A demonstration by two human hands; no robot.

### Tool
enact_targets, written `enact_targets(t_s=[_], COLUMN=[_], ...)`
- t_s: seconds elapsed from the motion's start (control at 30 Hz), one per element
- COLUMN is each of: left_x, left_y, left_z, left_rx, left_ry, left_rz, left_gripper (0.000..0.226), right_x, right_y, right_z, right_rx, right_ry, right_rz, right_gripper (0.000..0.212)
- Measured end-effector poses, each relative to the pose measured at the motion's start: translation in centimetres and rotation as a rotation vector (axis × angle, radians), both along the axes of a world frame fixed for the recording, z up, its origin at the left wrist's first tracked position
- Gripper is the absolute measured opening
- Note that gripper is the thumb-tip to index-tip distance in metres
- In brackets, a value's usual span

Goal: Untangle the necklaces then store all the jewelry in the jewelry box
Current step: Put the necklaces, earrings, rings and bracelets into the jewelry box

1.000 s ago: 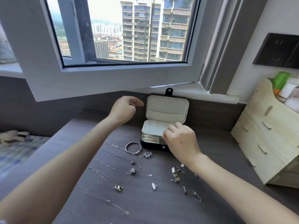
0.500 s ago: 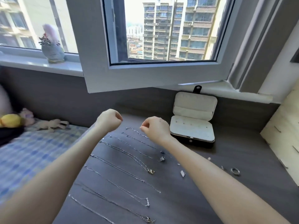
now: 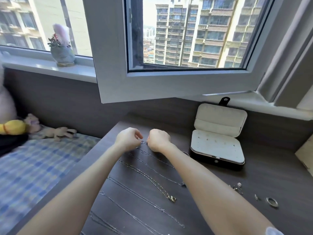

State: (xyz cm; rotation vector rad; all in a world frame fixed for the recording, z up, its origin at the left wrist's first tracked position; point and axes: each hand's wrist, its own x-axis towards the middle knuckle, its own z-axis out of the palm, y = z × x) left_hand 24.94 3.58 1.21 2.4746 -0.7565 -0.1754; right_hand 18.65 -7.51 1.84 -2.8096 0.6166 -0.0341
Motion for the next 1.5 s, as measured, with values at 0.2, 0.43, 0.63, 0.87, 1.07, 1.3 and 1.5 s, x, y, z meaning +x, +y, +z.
enact_targets(t_s=[0.2, 0.43, 0.63, 0.87, 1.07, 1.3, 1.5], left_x=[-2.4, -8.1, -13.0, -15.6, -16.4, -14.7, -12.6], left_y=[-0.2, -0.7, -3.0, -5.6, -7.7, -12.0, -16.4], left_z=[1.1, 6.4, 10.0, 16.0, 20.8, 18.4, 11.0], left_rx=[-0.289, -0.507, -0.654, -0.629, -0.8, -0.683, -0.155], left_ry=[0.151, 0.298, 0.414, 0.259, 0.382, 0.137, -0.35], left_rz=[-0.147, -0.348, -0.495, -0.573, -0.594, -0.476, -0.476], left_gripper=[0.005, 0.012, 0.013, 0.008, 0.01, 0.015, 0.04], right_x=[-3.4, -11.6, -17.8, -20.9, -21.8, -21.7, -19.8], right_y=[-0.3, -2.6, -4.9, -6.7, -7.6, -9.9, -13.2], right_z=[2.8, 9.0, 11.7, 16.0, 21.2, 24.8, 25.3], right_rx=[0.285, 0.526, 0.959, 0.703, 0.677, 0.68, 0.643], right_ry=[-0.152, -0.416, -0.567, -0.403, -0.453, -0.64, -0.713], right_rz=[0.022, 0.029, 0.044, 0.043, 0.096, 0.129, 0.06], right_gripper=[0.02, 0.016, 0.024, 0.01, 0.022, 0.02, 0.02])
